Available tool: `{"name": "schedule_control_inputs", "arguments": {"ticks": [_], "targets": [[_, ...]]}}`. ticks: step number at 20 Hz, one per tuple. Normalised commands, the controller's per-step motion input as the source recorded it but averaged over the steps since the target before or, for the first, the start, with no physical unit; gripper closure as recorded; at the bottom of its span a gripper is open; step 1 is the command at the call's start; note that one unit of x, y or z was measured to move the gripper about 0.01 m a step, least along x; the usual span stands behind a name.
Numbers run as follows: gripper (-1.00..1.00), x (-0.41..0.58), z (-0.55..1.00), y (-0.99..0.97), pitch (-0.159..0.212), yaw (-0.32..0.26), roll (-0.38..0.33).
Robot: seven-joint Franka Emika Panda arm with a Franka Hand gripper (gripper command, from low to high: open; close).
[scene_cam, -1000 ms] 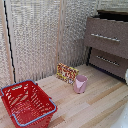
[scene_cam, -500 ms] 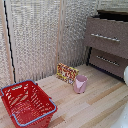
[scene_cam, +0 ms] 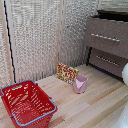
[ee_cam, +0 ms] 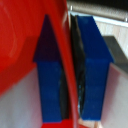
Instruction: Transport the gripper mindfully toward the orange-red bowl and clasp it to elevate with ease. Ensure your robot's arm aligns efficiently with the top drawer's opening. Carefully slide the orange-red bowl into the designated spot with precision. After confirmation, withdraw the gripper gently. Close the drawer smoothly by transitioning the gripper to its handle.
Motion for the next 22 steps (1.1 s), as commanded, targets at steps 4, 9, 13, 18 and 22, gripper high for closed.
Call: {"name": "schedule_control_inputs", "arguments": {"ticks": [4, 9, 13, 18, 22], "targets": [[1.00, -0.176, -0.28, -0.59, 0.001, -0.152, 0.008], [1.00, -0.384, -0.35, -0.20, 0.045, -0.092, -0.002], [1.00, -0.481, -0.34, -0.14, 0.061, -0.059, -0.004], [1.00, -0.432, -0.45, -0.10, 0.036, -0.032, -0.020], [1.00, -0.694, -0.47, 0.32, 0.000, 0.035, -0.050]]}}
